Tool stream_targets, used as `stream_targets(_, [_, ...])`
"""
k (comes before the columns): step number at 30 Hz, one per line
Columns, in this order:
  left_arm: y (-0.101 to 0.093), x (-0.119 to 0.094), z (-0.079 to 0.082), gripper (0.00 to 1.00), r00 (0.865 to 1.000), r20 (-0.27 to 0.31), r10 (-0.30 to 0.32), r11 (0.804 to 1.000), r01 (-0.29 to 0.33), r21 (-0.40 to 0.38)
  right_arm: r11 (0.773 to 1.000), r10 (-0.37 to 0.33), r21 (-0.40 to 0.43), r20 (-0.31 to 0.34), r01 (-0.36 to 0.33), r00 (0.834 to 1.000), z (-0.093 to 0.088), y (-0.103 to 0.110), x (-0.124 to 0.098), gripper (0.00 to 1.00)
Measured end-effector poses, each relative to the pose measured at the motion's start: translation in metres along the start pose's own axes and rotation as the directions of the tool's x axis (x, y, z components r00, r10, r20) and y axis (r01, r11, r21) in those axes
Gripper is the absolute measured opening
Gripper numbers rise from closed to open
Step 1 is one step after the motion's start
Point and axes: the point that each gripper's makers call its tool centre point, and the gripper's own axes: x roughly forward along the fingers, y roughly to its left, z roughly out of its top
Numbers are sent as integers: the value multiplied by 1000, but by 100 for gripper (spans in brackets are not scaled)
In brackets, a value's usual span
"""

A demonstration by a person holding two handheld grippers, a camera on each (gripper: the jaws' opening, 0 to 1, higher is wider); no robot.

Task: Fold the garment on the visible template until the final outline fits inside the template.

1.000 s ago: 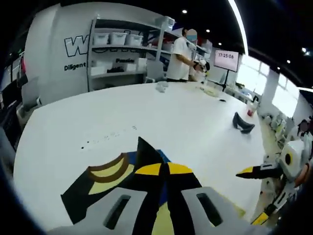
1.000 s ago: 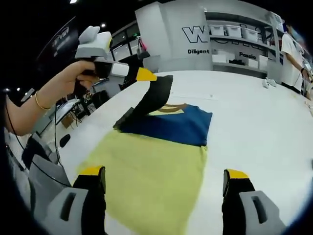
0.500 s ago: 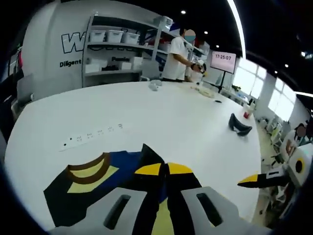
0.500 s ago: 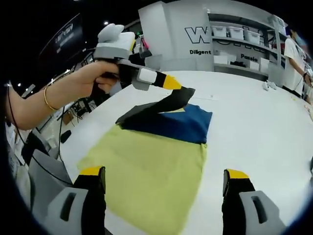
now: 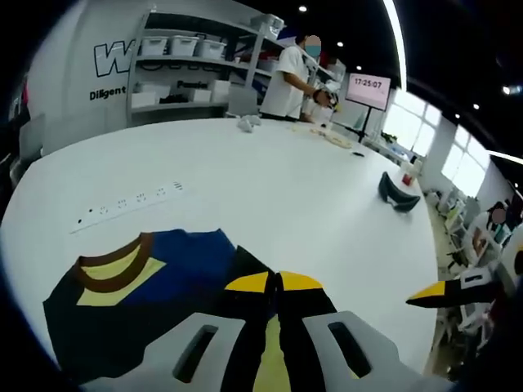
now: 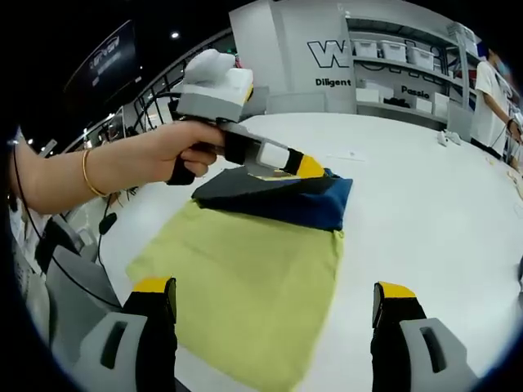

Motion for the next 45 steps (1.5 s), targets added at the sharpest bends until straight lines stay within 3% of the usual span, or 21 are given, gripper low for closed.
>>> stream_targets(8, [-7, 12, -11, 4, 999, -16, -34, 999, 34, -15, 1000, -7, 13, 0, 7, 1000, -5, -2, -3, 99])
stream_targets(12, [-12, -1, 1, 3, 999, 28, -35, 999, 36, -4, 1000, -9, 15, 1, 9, 1000, -5, -2, -4, 99])
stream_targets(16, [-14, -23, 3, 22, 998, 42, -46, 999, 46, 8, 1000, -7, 9, 0, 7, 1000, -5, 1, -4, 99])
stream_targets(18, [-8, -45, 0, 30, 998, 41, -38, 999, 37, 38, 1000, -5, 7, -1, 5, 1000, -5, 3, -4, 99])
stream_targets(23, [13, -90, -7, 48, 996, 83, -21, 1000, 22, -12, 1000, -4, 11, -2, 4, 1000, -6, 5, -4, 99])
stream_targets(28, [34, -134, -26, 61, 995, 91, 30, 999, -27, -34, 1000, -5, 17, -12, 5, 1000, -11, 8, -5, 99])
stream_targets(30, [37, -146, -33, 63, 996, 83, 25, 999, -21, -44, 1000, -4, 20, -19, 5, 1000, -14, 8, -5, 99])
stream_targets(33, [44, -172, -48, 68, 996, 62, 66, 997, -64, -32, 1000, -3, 24, -29, 4, 1000, -18, 10, -6, 99])
stream_targets(36, [48, -186, -60, 75, 996, 56, 74, 995, -70, -71, 1000, -4, 31, -37, 5, 999, -21, 11, -7, 99])
stream_targets(45, [65, -233, -108, 76, 990, -17, 139, 988, -140, -64, 999, -7, 37, -46, 9, 999, -27, 14, -11, 99])
